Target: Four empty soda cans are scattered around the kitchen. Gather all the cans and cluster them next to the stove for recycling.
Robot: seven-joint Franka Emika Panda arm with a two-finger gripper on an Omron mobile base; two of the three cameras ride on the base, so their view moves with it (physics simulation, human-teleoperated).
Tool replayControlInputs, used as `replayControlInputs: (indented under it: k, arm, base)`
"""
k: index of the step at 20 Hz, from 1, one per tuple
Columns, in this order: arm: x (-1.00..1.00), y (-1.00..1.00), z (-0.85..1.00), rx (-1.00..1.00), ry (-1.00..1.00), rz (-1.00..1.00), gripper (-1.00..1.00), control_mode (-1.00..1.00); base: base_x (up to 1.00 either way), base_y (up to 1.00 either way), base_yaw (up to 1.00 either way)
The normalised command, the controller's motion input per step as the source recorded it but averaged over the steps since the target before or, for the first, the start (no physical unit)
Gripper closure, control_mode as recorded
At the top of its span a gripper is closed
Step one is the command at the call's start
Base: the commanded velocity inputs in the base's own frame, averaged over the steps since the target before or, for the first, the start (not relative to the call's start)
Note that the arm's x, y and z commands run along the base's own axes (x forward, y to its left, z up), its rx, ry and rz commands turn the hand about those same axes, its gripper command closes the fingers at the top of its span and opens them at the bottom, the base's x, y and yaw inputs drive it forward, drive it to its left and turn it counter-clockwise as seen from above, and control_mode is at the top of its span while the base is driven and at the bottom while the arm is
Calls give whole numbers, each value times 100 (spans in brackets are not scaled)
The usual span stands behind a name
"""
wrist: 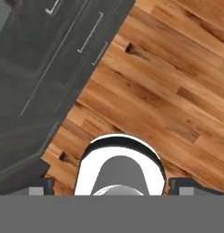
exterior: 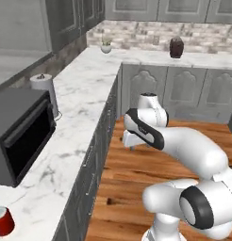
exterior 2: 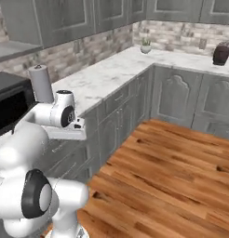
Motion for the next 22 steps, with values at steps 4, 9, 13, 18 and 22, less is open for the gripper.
replayControlInputs:
  k: [4, 9, 13, 18, 22]
  arm:
    - [0, 0, 0, 0, 0, 0, -100, 100]
    - [0, 0, 0, 0, 0, 0, -100, 100]
    - [0, 0, 0, 0, 0, 0, -100, 100]
    - [0, 0, 0, 0, 0, 0, -100, 100]
    - [0, 0, 0, 0, 0, 0, -100, 100]
  base:
    - [0, 1, -100]
    - [12, 1, -59]
    - [-35, 14, 0]
    - [-66, 28, 2]
    - [-70, 24, 1]
